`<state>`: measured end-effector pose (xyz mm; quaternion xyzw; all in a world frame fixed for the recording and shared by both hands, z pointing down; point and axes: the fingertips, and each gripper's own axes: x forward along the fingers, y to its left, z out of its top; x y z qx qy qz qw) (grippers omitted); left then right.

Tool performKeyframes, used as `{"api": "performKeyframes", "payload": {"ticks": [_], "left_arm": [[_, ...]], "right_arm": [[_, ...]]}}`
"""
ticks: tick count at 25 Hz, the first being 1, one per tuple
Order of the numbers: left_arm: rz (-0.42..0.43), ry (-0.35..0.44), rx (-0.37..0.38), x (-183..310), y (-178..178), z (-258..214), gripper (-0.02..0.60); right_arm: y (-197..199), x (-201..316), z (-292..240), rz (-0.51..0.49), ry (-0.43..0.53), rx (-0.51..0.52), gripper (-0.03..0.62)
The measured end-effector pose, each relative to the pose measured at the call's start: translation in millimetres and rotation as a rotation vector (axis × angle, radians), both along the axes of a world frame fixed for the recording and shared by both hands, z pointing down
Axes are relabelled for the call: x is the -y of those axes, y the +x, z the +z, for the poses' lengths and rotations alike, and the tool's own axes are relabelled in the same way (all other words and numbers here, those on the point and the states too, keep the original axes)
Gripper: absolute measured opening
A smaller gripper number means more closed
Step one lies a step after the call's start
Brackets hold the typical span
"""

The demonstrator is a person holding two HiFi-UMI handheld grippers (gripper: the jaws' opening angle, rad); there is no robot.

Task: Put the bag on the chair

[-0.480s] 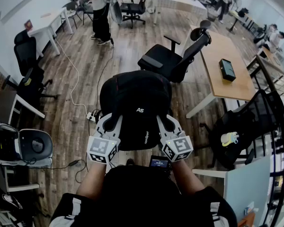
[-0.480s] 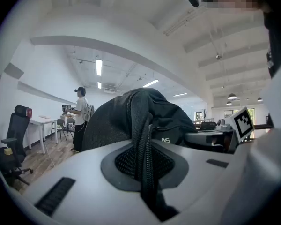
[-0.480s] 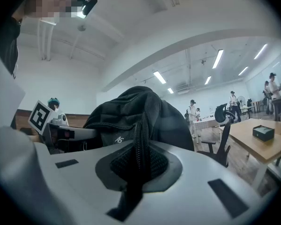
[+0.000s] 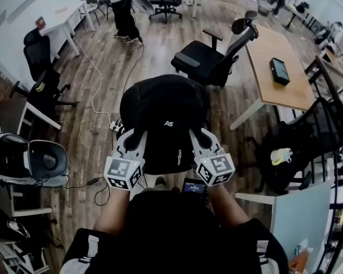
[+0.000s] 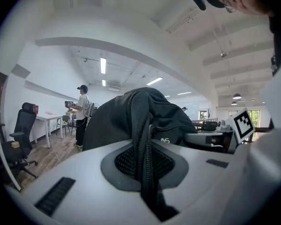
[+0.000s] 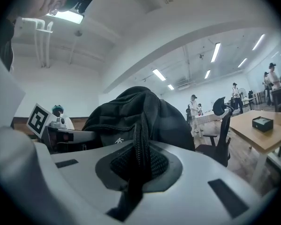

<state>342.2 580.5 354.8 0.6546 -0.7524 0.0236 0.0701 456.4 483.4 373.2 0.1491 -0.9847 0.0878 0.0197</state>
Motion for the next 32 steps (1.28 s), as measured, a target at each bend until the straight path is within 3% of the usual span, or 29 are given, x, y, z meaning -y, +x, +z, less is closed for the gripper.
{"api": "performKeyframes", "payload": {"ticks": [19, 32], "left_arm": [[0.013, 0.009, -0.028, 1.7, 47.5, 7.7, 0.023], [0.025, 0.017, -0.041, 40.7, 4.2, 4.0, 0.023]], "right_arm": [[46.1, 3.1, 6.2, -0.022, -0.027, 0.002, 0.021], [-0.5, 46.8, 3.1, -0.051, -0.054, 0.007, 0.023]]}}
